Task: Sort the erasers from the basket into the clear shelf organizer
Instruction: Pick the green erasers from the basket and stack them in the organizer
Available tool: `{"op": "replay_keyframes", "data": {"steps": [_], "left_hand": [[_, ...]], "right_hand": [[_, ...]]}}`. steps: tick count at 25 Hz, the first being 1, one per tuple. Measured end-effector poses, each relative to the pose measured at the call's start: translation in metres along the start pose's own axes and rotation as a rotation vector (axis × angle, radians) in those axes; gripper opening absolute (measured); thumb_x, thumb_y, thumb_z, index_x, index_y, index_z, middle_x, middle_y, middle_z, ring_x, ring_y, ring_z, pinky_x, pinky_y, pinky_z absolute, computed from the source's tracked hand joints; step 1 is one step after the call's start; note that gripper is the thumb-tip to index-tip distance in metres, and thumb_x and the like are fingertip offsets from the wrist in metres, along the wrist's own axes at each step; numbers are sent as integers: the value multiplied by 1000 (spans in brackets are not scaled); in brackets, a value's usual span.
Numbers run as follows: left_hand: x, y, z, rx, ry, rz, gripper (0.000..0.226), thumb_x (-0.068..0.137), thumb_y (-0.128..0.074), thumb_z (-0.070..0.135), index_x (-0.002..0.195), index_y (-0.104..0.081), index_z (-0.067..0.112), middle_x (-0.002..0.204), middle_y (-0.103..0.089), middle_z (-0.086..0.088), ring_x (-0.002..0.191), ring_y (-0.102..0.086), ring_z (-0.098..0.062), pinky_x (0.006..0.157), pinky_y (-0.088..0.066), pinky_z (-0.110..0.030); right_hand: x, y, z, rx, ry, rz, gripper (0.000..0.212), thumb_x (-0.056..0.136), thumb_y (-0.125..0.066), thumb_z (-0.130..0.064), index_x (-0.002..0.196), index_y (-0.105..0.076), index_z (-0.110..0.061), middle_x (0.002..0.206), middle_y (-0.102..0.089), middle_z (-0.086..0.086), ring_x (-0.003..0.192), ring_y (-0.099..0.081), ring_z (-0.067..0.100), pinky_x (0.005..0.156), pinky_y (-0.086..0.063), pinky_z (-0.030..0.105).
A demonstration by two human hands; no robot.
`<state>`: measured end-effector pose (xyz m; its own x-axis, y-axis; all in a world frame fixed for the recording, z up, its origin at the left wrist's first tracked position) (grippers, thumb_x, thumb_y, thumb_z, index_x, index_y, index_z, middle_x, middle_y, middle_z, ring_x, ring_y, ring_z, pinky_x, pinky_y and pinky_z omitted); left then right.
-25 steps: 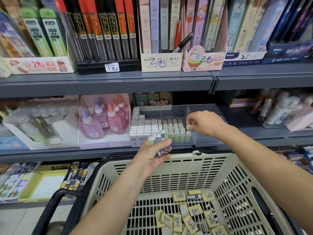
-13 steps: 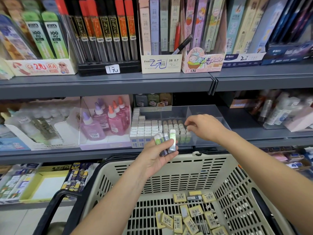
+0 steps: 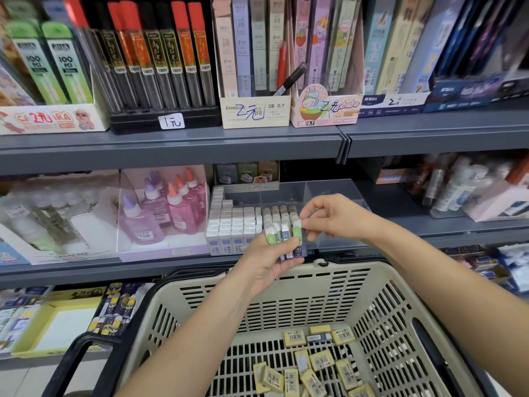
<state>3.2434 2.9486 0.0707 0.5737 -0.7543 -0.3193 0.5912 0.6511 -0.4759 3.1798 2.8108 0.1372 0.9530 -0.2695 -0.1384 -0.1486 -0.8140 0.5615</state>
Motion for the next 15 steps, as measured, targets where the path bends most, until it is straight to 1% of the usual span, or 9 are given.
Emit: {"op": "replay_keyframes", "data": {"steps": [2, 4, 6, 8, 10, 12, 13, 15], "left_hand": [[3, -2, 3, 65, -41, 2, 25, 82, -65, -3, 99, -58, 13, 86, -70, -4, 74, -69, -15, 61, -57, -26], [6, -1, 6, 142, -69, 18, 26, 81, -66, -2, 100, -56, 14, 88, -68, -5, 75, -68, -15, 62, -56, -26], [8, 1, 8, 178, -80, 51, 21, 83, -66, 2, 98, -56, 13, 88, -68, -6, 76, -67, -15, 64, -56, -26], [9, 6, 11, 163, -90, 85, 11, 86, -62, 7, 95, -58, 13, 84, -68, -6, 75, -65, -14, 63, -56, -25], [10, 11, 15, 127, -98, 103, 7, 87, -61, 9, 93, -58, 12, 79, -68, -5, 73, -65, -14, 61, -55, -25], [8, 16, 16, 102, -115, 117, 7, 86, -62, 9, 92, -58, 11, 75, -68, -3, 70, -66, -14, 60, -55, -25], [7, 18, 17, 91, -123, 119, 8, 87, -62, 9, 93, -58, 11, 72, -68, -2, 70, -67, -14, 61, -55, -25], [5, 23, 17, 70, -131, 116, 8, 88, -61, 11, 94, -57, 11, 67, -69, 0, 70, -67, -14, 61, -55, -26]], "right_hand": [[3, -1, 1, 18, -23, 29, 8, 84, -67, -22, 85, -63, -15, 70, -73, 4, 62, -66, 7, 45, -40, 16], [7, -2, 3, -10, -45, 20, 9, 84, -68, -23, 83, -64, -14, 66, -73, -1, 60, -67, 4, 44, -40, 15], [11, 4, 3, -62, -60, 5, 6, 85, -66, -17, 80, -66, -15, 61, -71, -5, 59, -67, 2, 43, -40, 13], [16, 20, 3, -58, -40, 84, 9, 84, -68, -14, 76, -66, -17, 58, -70, -8, 57, -66, -1, 44, -40, 9], [23, 39, 4, -142, 32, 258, 12, 81, -71, -15, 74, -64, -22, 64, -67, -12, 59, -63, -1, 51, -40, 6], [30, 44, 9, -297, 76, 386, 9, 79, -72, -18, 78, -65, -24, 71, -65, -10, 67, -60, 3, 61, -41, 6], [33, 40, 13, -341, 75, 407, 7, 79, -72, -19, 83, -67, -23, 75, -65, -8, 71, -61, 7, 66, -43, 9], [40, 29, 22, -405, 41, 393, 9, 80, -70, -25, 89, -68, -24, 78, -65, -8, 81, -63, 12, 76, -48, 22]]}}
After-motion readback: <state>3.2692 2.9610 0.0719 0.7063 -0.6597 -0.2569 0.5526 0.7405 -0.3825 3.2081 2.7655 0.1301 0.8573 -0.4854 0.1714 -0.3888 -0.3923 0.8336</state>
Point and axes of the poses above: each hand's wrist, its own x-axis towards the middle knuckle, its own y-axis out of the back of the hand, z = x × y, the point moved 3 cm from there along x, towards the middle knuckle
